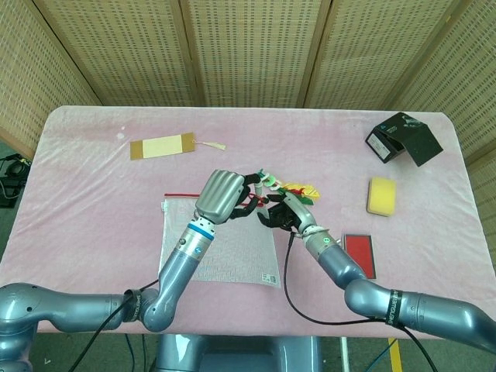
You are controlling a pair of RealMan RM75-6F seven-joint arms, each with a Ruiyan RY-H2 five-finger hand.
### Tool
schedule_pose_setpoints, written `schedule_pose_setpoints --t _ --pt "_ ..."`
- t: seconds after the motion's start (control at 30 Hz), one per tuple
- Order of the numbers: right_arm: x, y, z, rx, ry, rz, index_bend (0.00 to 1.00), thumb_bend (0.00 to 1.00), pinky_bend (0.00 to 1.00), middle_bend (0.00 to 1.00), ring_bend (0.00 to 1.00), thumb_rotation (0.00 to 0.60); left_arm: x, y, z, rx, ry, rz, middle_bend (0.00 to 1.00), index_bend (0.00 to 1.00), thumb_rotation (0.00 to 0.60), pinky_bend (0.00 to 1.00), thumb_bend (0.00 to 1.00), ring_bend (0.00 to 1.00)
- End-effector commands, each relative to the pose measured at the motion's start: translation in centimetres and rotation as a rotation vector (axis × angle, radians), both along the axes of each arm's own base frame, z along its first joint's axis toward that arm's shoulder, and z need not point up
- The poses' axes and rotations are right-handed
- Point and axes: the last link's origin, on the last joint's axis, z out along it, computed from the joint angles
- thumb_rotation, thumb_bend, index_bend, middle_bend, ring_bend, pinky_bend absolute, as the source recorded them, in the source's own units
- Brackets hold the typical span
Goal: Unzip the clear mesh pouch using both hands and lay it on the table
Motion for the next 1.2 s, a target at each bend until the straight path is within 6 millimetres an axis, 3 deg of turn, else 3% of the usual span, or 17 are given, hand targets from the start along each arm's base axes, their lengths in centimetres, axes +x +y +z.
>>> schedule_pose_setpoints --t 0.03,0.53,1.2 --pt "0.0 0.1 0.3 -0.006 -0.013 0.001 0.76 0.82 1.00 0.97 0.96 0.600 -0.3 0.1 0.1 -0.009 -0.009 0.015 0.96 0.87 0.600 1.00 0.63 0.89" --pt "0.0 0.2 2.3 -0.057 -0.101 -0.030 0.78 0.86 1.00 0.98 0.97 0.600 -2.3 0.9 1.6 -0.023 -0.020 0.075 0.96 0.87 0.600 1.00 0.63 0.89" --pt "0.5 -0.3 4.4 -0.075 -0.235 -0.081 0.79 0.84 1.00 0.98 0.97 0.600 -5.0 1.9 2.0 -0.044 -0.017 0.136 0.96 0.87 0.600 1.00 0.63 0.89"
